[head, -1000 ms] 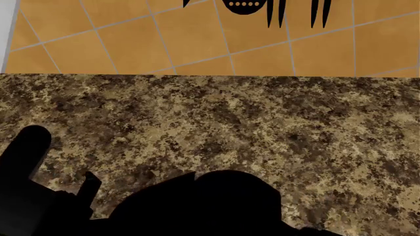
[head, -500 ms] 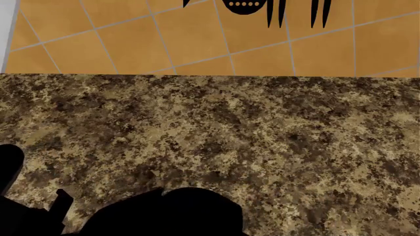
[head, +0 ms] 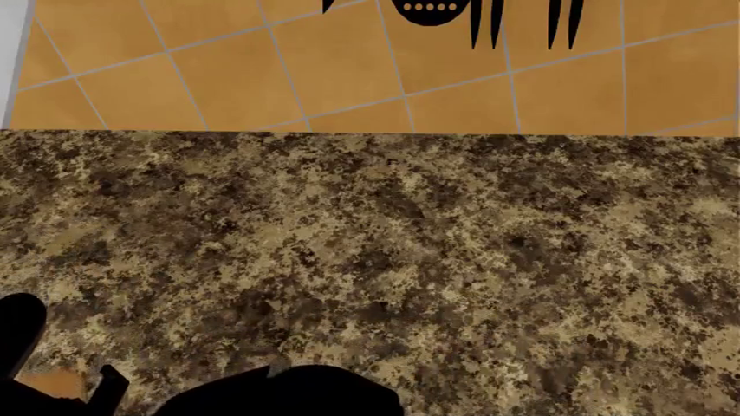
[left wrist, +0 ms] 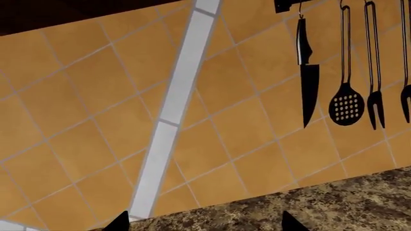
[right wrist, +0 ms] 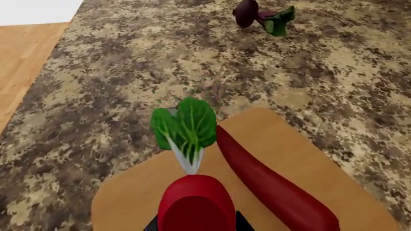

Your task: Clear the non-vegetable object off the cutting board and place the vegetables onto it.

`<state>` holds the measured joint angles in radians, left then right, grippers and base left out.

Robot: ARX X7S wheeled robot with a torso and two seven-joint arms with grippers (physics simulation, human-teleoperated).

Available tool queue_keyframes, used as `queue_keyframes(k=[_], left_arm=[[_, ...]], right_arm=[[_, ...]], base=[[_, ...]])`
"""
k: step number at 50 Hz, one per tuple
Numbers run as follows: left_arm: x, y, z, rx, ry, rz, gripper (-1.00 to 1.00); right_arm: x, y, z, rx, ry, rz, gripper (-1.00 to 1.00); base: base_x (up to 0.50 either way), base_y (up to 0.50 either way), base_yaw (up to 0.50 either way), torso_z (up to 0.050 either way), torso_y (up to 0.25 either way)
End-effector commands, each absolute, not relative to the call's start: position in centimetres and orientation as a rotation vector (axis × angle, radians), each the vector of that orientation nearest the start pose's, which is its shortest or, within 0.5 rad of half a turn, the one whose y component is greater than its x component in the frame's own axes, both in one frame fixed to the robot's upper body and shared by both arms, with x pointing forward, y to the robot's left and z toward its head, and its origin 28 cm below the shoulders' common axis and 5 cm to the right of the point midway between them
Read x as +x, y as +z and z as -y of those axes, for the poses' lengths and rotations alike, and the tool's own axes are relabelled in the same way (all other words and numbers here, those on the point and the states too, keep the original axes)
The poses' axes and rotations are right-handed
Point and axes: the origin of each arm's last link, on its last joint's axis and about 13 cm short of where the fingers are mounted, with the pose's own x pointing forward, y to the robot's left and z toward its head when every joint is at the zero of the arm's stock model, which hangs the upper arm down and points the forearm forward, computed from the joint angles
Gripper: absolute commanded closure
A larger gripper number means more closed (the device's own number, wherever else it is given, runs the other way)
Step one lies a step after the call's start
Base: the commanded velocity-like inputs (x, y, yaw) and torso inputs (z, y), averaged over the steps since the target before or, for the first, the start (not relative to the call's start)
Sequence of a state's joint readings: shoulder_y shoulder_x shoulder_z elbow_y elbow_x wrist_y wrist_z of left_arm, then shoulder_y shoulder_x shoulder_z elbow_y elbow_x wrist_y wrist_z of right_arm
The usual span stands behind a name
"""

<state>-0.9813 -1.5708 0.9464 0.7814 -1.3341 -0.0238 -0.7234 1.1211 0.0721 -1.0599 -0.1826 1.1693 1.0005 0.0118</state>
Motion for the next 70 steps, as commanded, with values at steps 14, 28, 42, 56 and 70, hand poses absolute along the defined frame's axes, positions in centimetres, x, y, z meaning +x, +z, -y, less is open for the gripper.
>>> queue_keyframes(k=[14,28,42,56,70], left_arm=[[16.4,26.7,-30.1,0.2,-0.085,0.215,-1.0],[16.3,26.6,-30.0,0.197,-0.087,0.217,-1.0],[16.2,27.1,-29.8,0.201,-0.09,0.228,-1.0],[16.0,27.5,-29.7,0.202,-0.099,0.233,-1.0],[15.9,27.7,-29.5,0.193,-0.126,0.24,-1.0]], right_arm=[[24.0,18.4,-6.7,-0.365,1.447,-0.407,1.0],[23.9,18.6,-6.7,-0.369,1.425,-0.391,-1.0],[21.4,23.6,-5.4,-0.421,1.416,-0.269,-1.0],[20.3,26.3,-1.7,-0.453,1.3,-0.181,-1.0],[18.8,28.0,1.1,-0.452,1.202,-0.118,-1.0]], base=[[0.06,0.0,-0.01,0.0,0.0],[0.06,0.0,-0.01,0.0,0.0],[0.06,0.0,-0.01,0.0,0.0],[0.06,0.0,-0.01,0.0,0.0],[0.06,0.0,-0.01,0.0,0.0]])
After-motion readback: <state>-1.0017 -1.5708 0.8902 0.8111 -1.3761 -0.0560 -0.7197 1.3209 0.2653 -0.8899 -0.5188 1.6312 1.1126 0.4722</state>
